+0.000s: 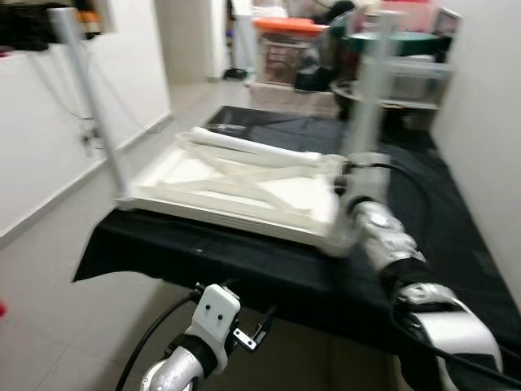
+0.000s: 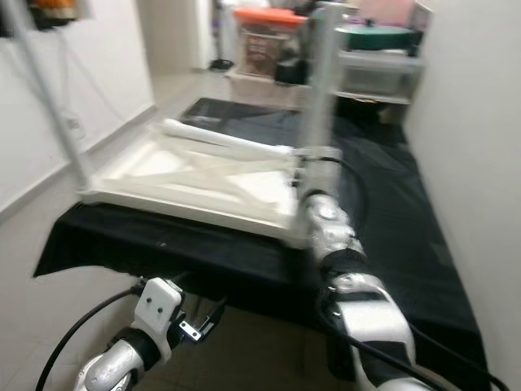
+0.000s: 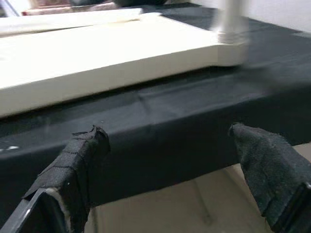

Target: Building children table

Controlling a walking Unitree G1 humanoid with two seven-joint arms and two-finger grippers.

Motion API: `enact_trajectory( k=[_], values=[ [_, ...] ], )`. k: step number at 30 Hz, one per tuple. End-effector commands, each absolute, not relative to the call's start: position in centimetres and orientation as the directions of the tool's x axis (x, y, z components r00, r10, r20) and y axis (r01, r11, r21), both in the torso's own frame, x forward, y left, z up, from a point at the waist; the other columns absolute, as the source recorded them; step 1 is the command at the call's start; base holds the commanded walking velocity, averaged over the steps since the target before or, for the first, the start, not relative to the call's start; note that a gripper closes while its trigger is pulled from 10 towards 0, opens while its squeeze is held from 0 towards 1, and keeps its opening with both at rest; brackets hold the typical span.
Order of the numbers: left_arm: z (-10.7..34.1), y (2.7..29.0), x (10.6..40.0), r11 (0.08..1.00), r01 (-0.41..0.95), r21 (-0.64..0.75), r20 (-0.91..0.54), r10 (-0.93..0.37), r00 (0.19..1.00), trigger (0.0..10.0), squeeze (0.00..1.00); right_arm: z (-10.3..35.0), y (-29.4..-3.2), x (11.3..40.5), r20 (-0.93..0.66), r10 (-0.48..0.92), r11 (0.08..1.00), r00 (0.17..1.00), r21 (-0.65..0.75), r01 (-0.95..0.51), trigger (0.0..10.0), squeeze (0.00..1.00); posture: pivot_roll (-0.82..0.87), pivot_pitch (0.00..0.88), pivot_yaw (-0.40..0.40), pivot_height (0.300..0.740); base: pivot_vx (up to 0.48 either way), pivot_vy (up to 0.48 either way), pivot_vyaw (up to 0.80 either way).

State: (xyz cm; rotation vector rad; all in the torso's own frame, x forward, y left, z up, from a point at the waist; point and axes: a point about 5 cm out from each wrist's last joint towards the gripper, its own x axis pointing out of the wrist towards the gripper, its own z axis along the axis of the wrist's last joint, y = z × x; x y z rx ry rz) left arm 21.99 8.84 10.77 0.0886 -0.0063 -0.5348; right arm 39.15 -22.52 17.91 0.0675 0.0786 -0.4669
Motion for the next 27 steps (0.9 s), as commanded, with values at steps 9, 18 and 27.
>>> enact_trajectory(
  k=[9, 18, 27],
  values=[
    [10.7, 8.7, 22.0, 0.85, 0.52, 0.087, -0.023, -0.52, 0.854, 10.0, 0.0, 15.8, -18.2, 39.4, -0.123, -0.334, 0.923, 0.935, 0.159, 0.351, 10.0, 1.0, 0.06, 0.0, -0.072, 0.74, 0.0, 0.0, 0.0],
    [10.7, 8.6, 22.1, 0.85, 0.52, 0.086, -0.021, -0.52, 0.854, 10.0, 0.0, 19.0, -16.1, 40.3, 0.08, 0.204, 0.942, 0.976, 0.255, -0.218, 10.0, 0.0, 0.06, 0.0, -0.074, 0.74, 0.0, 0.0, 0.0],
    [10.8, 8.6, 22.2, 0.852, 0.517, 0.086, -0.018, -0.518, 0.855, 10.0, 0.0, 19.1, -15.4, 36.1, 0.077, 0.887, 0.437, 0.454, 0.17, -0.883, 10.0, 0.0, 0.06, 0.0, -0.071, 0.74, 0.0, 0.0, 0.0]
  ],
)
